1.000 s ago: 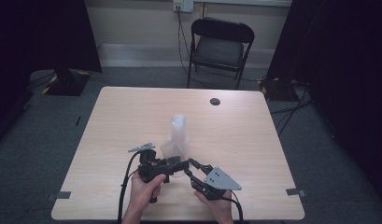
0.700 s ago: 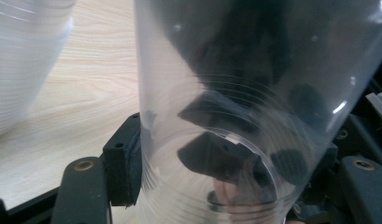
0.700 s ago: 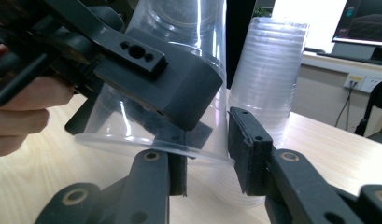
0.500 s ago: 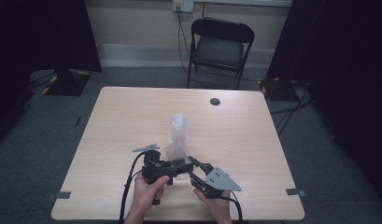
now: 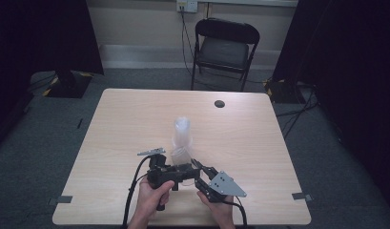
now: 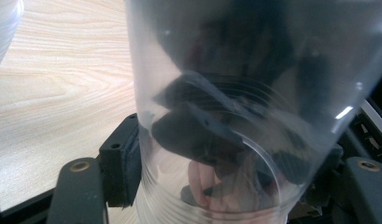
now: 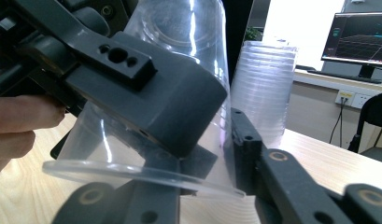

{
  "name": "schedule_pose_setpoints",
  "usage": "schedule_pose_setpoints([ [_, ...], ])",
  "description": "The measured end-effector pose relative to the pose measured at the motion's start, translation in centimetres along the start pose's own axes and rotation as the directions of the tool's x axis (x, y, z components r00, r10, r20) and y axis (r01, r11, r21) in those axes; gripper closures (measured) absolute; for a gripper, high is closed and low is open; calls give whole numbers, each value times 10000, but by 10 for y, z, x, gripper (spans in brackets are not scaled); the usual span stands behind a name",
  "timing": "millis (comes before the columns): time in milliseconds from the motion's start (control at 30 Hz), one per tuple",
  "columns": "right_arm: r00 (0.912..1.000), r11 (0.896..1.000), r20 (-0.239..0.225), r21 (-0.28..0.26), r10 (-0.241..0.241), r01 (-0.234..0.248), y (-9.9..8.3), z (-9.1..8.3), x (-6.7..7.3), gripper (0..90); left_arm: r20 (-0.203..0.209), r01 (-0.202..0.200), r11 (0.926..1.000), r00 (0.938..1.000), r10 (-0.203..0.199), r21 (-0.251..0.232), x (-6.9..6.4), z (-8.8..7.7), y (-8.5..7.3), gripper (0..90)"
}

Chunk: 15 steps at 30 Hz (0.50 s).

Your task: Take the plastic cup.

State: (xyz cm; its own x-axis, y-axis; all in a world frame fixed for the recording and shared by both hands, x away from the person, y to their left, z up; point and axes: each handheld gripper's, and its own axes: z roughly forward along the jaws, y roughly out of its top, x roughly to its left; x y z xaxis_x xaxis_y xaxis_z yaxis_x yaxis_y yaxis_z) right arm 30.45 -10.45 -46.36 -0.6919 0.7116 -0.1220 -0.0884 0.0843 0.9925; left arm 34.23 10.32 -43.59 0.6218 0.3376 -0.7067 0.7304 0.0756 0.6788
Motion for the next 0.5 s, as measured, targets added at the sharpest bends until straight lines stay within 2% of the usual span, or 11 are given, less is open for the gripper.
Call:
schedule_pose_setpoints([
  [133,9997,9997,86,-93,209,-209,-1,-1,-2,822,-129,-353,9994,9993,353,13,0,0,-1,283],
  [200,9995,9995,113,-125,285,-283,-2,-2,-3,841,-141,-279,9996,9995,278,-60,0,0,0,259],
  [267,9993,9992,74,-162,378,-376,-2,-3,-4,848,-156,-416,9991,9990,414,-71,0,0,0,258],
  [500,9997,9996,19,-150,251,-250,-2,-3,-3,871,-176,-530,9984,9985,527,-191,-2,-3,0,240],
])
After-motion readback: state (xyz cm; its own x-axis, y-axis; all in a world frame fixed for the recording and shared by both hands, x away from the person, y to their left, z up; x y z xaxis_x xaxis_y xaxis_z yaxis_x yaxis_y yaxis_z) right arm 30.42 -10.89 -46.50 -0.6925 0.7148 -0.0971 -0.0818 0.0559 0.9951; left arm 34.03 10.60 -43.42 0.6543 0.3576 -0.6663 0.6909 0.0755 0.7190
